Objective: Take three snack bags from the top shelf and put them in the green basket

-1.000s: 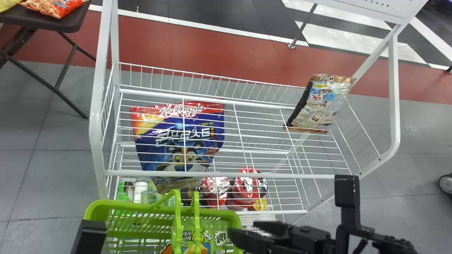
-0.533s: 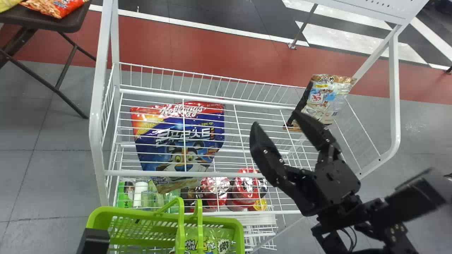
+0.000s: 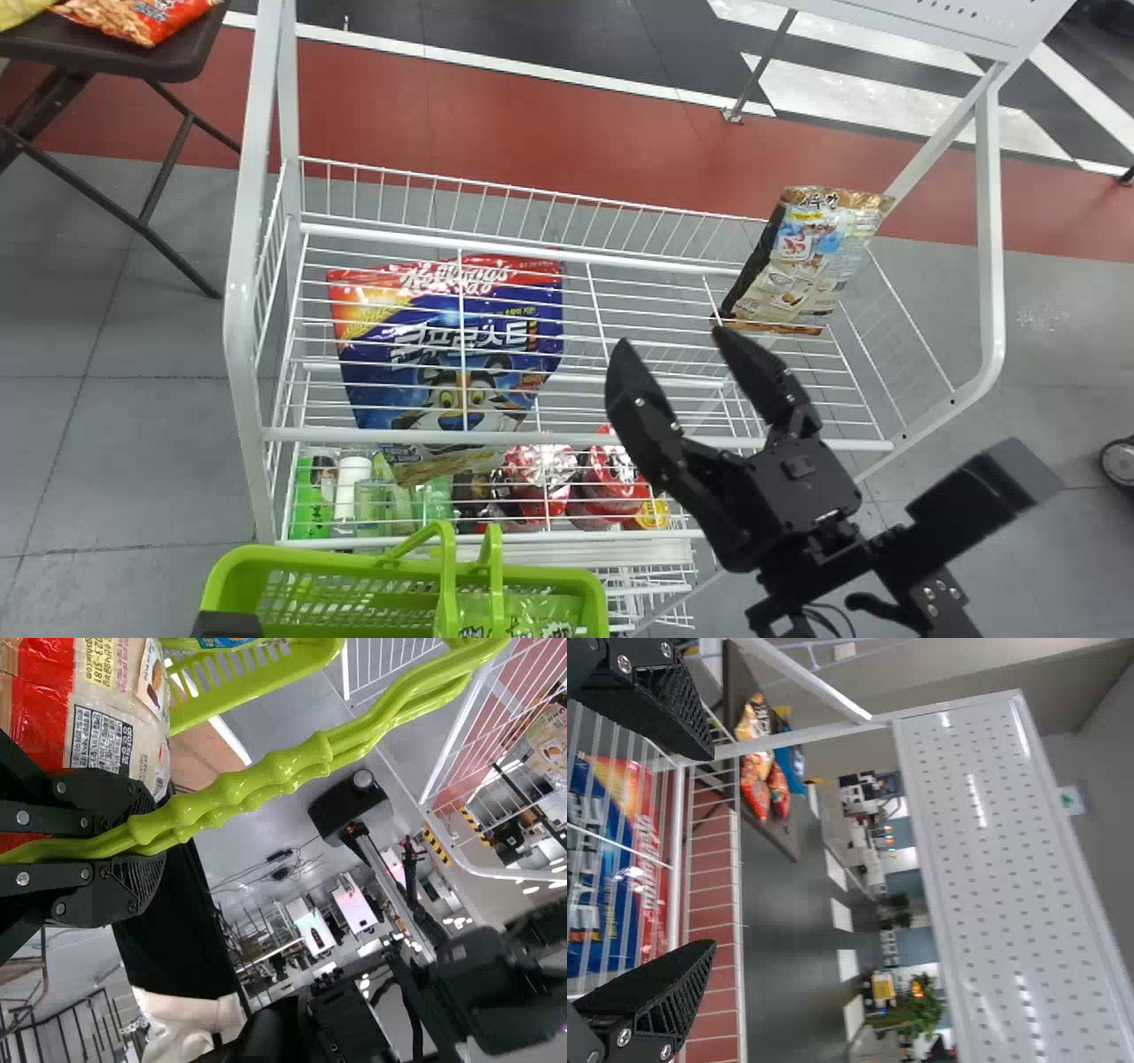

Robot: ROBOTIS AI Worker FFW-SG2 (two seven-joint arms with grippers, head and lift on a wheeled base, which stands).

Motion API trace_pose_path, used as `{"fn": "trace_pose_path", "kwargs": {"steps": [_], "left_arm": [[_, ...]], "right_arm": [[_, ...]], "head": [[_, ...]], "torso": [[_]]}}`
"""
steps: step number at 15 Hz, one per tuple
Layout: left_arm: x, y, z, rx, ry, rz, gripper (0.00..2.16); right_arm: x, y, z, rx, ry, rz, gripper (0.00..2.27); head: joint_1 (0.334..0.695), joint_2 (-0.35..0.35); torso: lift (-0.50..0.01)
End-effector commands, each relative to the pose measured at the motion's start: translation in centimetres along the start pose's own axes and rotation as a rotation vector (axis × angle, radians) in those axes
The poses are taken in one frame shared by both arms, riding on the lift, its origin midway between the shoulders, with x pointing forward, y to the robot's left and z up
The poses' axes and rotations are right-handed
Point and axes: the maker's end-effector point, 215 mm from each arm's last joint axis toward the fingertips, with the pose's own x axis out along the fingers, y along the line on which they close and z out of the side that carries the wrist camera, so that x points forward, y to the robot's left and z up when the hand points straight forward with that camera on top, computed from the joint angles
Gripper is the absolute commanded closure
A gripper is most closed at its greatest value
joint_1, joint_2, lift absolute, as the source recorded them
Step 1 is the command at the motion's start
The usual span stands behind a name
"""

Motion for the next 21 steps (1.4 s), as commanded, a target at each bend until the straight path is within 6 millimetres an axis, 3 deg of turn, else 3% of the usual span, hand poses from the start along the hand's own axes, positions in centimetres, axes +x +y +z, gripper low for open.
{"fn": "trace_pose_path", "kwargs": {"steps": [1,21], "left_arm": [[-0.21,0.11,-0.14,-0.003,-0.005,0.005,1.05],[-0.79,0.14,0.2,0.003,-0.024,0.011,1.05]], "right_arm": [[-0.17,-0.16,-1.57,0.018,0.075,-0.005,0.06],[-0.06,-0.44,-1.8,0.008,0.105,-0.011,0.06]], "head": [[0.695,-0.35],[0.695,-0.35]], "torso": [[-0.03],[-0.03]]}}
